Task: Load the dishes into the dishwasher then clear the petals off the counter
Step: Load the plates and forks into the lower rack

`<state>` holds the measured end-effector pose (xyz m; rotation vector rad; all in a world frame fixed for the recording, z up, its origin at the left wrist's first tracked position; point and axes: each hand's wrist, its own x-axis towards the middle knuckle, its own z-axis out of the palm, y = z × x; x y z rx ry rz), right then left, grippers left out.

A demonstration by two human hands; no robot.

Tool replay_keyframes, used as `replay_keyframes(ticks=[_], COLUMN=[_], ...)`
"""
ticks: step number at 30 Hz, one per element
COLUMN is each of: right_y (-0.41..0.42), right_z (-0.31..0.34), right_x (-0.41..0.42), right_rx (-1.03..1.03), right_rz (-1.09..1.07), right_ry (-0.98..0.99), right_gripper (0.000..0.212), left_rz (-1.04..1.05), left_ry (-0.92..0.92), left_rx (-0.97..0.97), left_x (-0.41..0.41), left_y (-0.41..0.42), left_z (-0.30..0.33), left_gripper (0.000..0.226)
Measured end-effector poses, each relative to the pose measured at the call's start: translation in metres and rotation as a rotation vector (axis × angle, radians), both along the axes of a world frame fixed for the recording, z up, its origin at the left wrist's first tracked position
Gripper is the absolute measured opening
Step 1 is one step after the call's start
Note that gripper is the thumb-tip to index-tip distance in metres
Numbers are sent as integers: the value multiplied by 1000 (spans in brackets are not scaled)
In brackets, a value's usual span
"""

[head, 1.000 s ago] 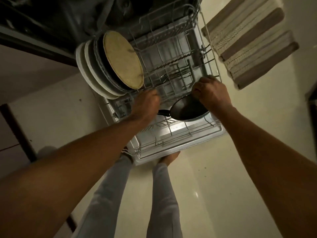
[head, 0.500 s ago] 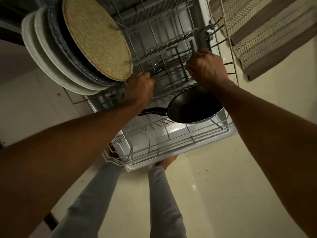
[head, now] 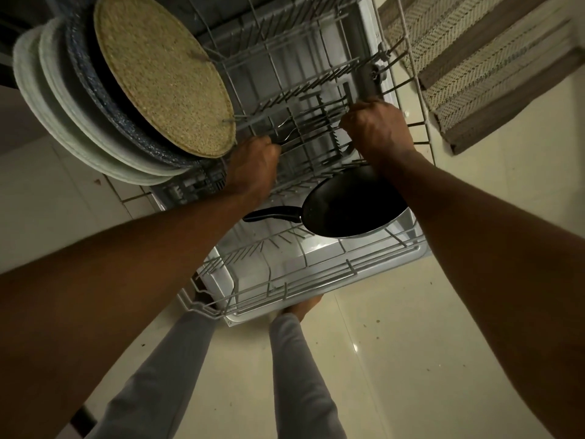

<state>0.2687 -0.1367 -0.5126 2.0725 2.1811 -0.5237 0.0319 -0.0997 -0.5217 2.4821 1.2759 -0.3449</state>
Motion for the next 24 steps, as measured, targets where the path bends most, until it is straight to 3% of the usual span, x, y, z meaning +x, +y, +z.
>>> replay_keyframes(ticks=[13,24], right_y=[-11,-70], right_z=[-2,96], right_x=[-5,-24], right_rx=[10,-7], right_rz=[-125,-322], right_ry=[83,140], right_gripper=[21,23], left_rz=[16,-102], left_ry=[114,252], left_rx=[-70,-49], left_x=[2,-26], left_y=[8,-15], left_z=[12,116], left_gripper=[13,8])
